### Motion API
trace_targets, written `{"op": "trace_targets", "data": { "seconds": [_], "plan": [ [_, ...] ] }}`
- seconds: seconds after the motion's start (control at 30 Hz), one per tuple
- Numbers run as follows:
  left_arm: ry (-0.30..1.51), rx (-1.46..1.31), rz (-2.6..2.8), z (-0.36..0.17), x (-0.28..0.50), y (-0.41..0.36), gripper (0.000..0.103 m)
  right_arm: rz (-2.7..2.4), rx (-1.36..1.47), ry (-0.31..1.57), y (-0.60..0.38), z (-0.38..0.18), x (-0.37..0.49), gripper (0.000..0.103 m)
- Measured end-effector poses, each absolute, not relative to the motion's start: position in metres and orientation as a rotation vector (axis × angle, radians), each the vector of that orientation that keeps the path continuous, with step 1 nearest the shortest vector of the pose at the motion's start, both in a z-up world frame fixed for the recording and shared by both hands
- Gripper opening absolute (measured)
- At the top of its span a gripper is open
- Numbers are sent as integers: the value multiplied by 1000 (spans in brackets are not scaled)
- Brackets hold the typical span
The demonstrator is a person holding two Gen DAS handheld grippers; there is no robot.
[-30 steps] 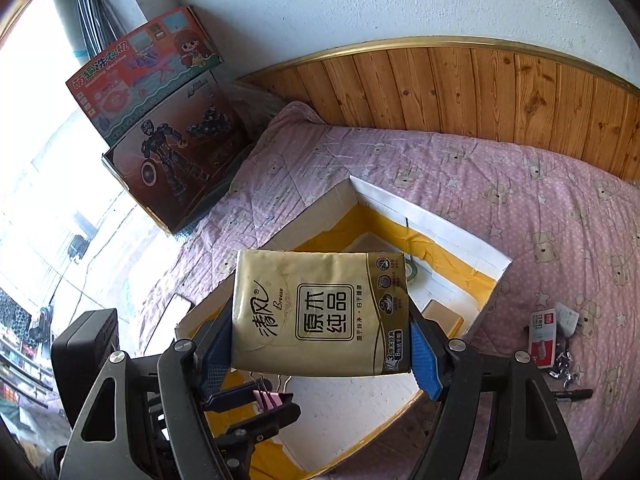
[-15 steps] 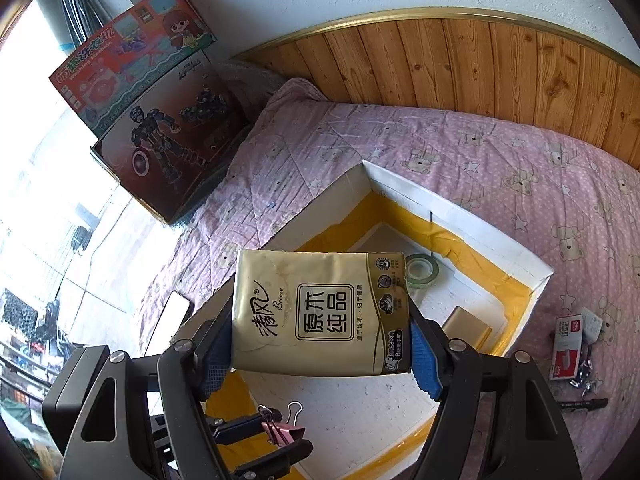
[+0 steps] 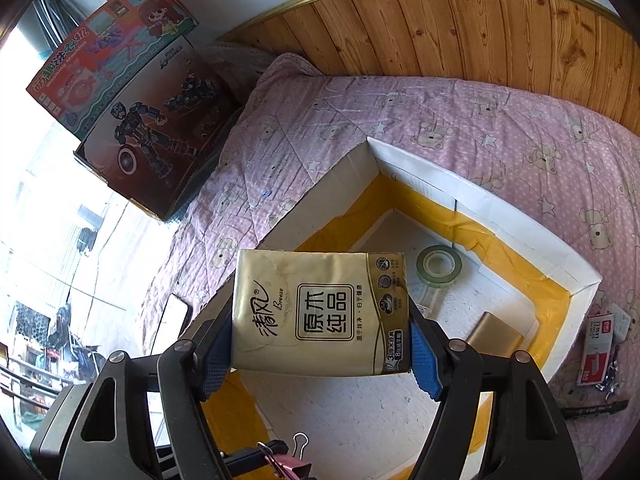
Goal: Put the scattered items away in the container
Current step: 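Carry the clip in left tool and tissue pack in right tool over the box, then open left tool to drop the binder clip while right tool releases the tissue pack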
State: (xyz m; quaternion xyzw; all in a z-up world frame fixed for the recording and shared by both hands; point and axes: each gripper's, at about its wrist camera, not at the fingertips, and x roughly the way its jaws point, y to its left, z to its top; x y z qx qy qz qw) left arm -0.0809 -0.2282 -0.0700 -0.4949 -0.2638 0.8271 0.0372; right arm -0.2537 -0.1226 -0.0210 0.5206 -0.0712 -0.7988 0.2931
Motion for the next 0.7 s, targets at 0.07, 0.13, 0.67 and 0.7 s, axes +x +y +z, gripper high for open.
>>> {"op": "trace_targets", "data": {
  "seconds": [0.07,0.13,0.67,0.7],
  "plan": [
    [-786,-1538,2563,-72,-83,-228,37,-2127,1397,-190,-125,-24,-258,74],
    [-696,-1565,2629,-71,-85,-225,37,-2121,1412,-192,-126,-28,-263,74],
    [-570,-1612,2690,-76,-90,-216,38,-2095,1499,-174,-139,-52,-289,75],
    [-581,-1615,2687,-76,-89,-217,38,-2086,1495,-172,-141,-53,-290,75]
  ]
}}
